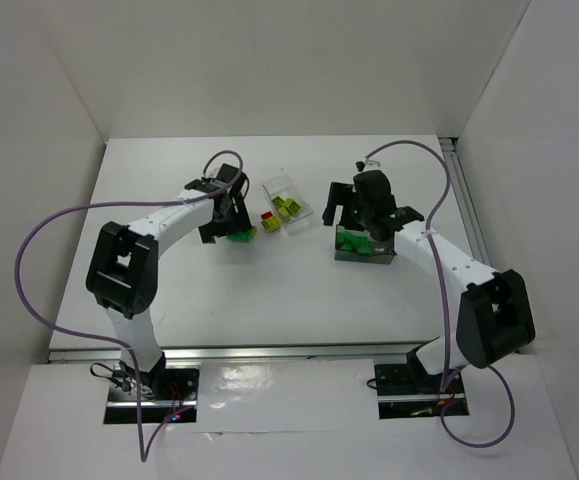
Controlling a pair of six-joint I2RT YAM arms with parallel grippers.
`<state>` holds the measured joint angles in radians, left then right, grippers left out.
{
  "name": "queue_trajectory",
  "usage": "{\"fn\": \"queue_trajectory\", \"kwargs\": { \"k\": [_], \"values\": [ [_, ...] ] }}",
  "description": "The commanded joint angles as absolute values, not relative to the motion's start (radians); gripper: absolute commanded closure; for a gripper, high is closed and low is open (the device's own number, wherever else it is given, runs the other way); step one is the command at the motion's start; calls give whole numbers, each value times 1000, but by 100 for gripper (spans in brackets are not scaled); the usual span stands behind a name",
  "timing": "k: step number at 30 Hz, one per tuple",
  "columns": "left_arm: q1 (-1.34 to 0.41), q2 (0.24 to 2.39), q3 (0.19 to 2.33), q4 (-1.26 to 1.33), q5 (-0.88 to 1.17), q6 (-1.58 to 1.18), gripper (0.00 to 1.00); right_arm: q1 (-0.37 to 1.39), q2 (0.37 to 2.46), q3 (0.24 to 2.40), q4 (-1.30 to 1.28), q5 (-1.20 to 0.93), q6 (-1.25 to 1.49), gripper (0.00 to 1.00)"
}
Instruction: Sort the legos into containers by color
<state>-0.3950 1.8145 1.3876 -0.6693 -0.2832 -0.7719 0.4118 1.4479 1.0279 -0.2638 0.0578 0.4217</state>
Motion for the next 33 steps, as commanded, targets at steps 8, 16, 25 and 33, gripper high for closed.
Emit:
{"fn": "queue_trajectory", "kwargs": {
  "k": [8,16,25,33],
  "values": [
    [-391,1871,1431,-649,-276,-1045,16,410,1391,1049,-285,132,434,6],
    [-391,1927,1465,-649,-267,-1092,23,410,1401,1049,-285,123,425,6],
    [-391,1922,1431,-669,-276,-1081,28,410,1420,1040,-276,112,425,6],
    [-410,1852,1373,-716,-350,-905,20,410,1420,1040,-276,103,434,6]
  ]
}}
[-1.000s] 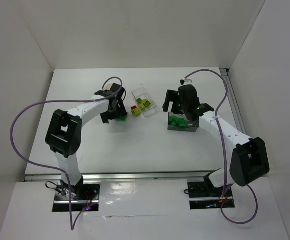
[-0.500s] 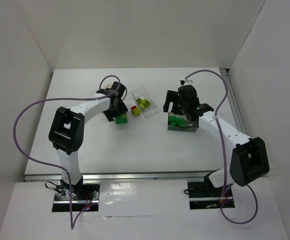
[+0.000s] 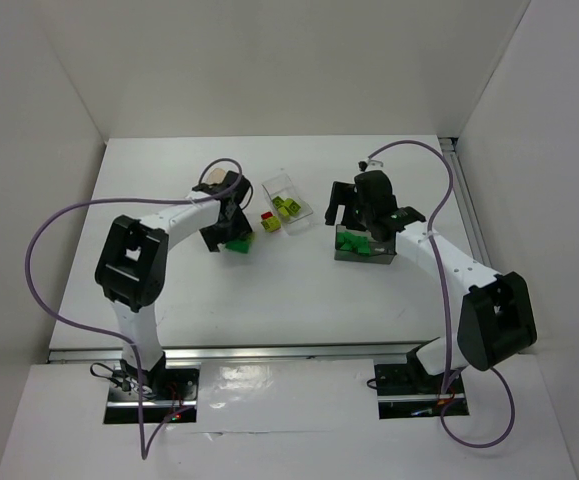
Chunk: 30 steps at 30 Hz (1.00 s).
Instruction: Sort the legos into containers by color
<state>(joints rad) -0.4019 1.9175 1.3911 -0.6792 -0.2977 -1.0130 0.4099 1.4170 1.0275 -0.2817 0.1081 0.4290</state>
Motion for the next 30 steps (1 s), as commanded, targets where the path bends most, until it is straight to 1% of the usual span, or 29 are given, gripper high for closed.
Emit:
{"fn": "queue_trajectory", "kwargs": {
  "k": [1,4,8,10,11,12,13,14,16,20,23,27,30],
  "values": [
    [-391,1852,1373,-735,-350,-873,19,410,1420,1040,-276,103,434,6],
    [-345,1852,1373,-790,-350,-799,19,410,1411,1040,-276,103,434,6],
    [-308,1772,1332,-790,-359,-788,19,410,1411,1040,-276,94,443,6],
    [-295,1737,1292,-755,-298,-770,16,410,1420,1040,-276,94,443,6],
    [-295,1709,1281,-736,-203,-770,14,410,1420,1040,-276,94,443,6],
    [-295,1692,1264,-674,-149,-759,12,410,1420,1040,-276,84,443,6],
    [-295,1677,1220,-640,-99,-759,12,410,1430,1040,-276,84,443,6],
    [-295,1666,1201,-609,-60,-759,10,410,1430,1040,-276,84,443,6],
    [-295,1657,1175,-578,-40,-782,10,410,1430,1049,-276,84,443,6],
    [-304,1707,1184,-578,-110,-795,18,410,1421,1049,-276,84,443,6],
    [-304,1729,1184,-578,-172,-772,18,410,1420,1039,-288,95,443,6],
    [-285,1767,1175,-522,-150,-704,26,410,1420,1039,-288,95,443,6],
    [-265,1758,1128,-474,-129,-669,28,410,1420,1039,-288,95,443,6]
  ]
}}
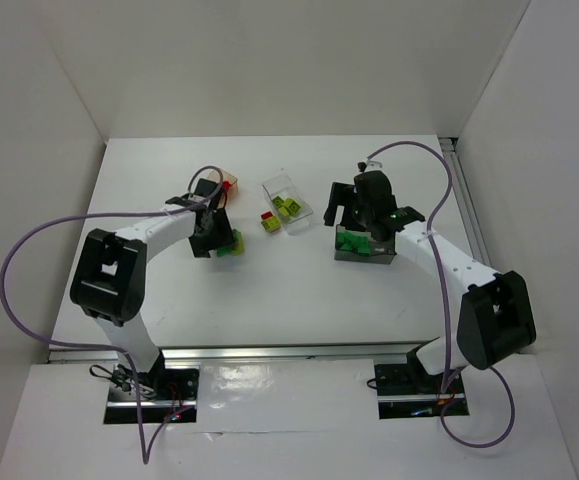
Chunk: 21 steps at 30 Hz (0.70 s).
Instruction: Sort the legos into containers by color
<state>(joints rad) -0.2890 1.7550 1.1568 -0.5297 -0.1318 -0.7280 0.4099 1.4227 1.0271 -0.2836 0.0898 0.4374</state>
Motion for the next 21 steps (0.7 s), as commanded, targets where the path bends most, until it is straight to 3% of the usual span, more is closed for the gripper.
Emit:
{"fn": "queue_trajectory", "kwargs": {
  "k": [1,5,7,13,18,21],
  "values": [
    [-265,1743,1111,-419,-77,-637,29,410,1420,1039,-288,95,443,6],
    [-238,1766,1091,-370,12,-617,35,410,1420,1029,-288,95,443,6],
    [-238,1775,1091,-370,25,-617,45,410,1420,1029,-288,95,443,6],
    [-238,1789,1081,-348,35,-626,54,410,1420,1029,-288,95,443,6],
    [-229,1695,1081,-348,26,-626,77,419,1442,1041,-288,-1,419,6],
    [-229,1675,1101,-370,26,-603,79,442,1451,1052,-279,-47,405,6]
  ]
}}
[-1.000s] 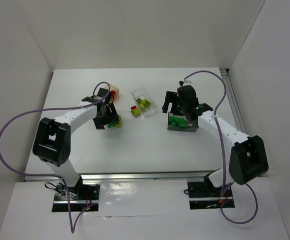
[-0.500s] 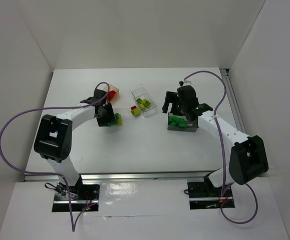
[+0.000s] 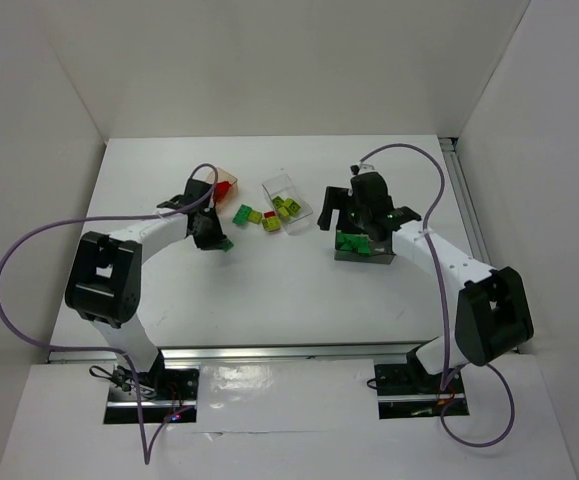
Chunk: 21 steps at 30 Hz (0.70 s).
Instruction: Sort the legos into containers by color
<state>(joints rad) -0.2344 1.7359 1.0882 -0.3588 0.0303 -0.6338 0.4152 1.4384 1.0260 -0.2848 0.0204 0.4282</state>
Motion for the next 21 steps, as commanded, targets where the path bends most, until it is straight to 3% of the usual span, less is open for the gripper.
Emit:
{"fn": "queue_trajectory", "kwargs": {
  "k": [1,6,9,13,14,16,19,21],
  "values": [
    [-229,1675,1115,-382,37,-603,79,442,1451,1052,-269,-48,405,6],
    [-229,1654,1126,-414,46,-603,83,482,1471,1083,-268,-48,396,6],
    [-239,1644,1146,-414,37,-626,76,503,1483,1092,-268,-48,396,6],
    [-308,1689,1259,-451,-40,-627,52,560,1531,1146,-278,-22,396,6],
    [-322,1710,1290,-480,-60,-611,33,581,1540,1164,-278,-9,396,6],
    [-348,1793,1388,-512,-152,-588,12,594,1551,1164,-287,17,396,6],
    [-370,1876,1475,-568,-215,-552,0,594,1551,1164,-287,17,396,6],
    [-370,1933,1531,-581,-239,-543,0,594,1540,1155,-287,28,396,6]
  ]
}}
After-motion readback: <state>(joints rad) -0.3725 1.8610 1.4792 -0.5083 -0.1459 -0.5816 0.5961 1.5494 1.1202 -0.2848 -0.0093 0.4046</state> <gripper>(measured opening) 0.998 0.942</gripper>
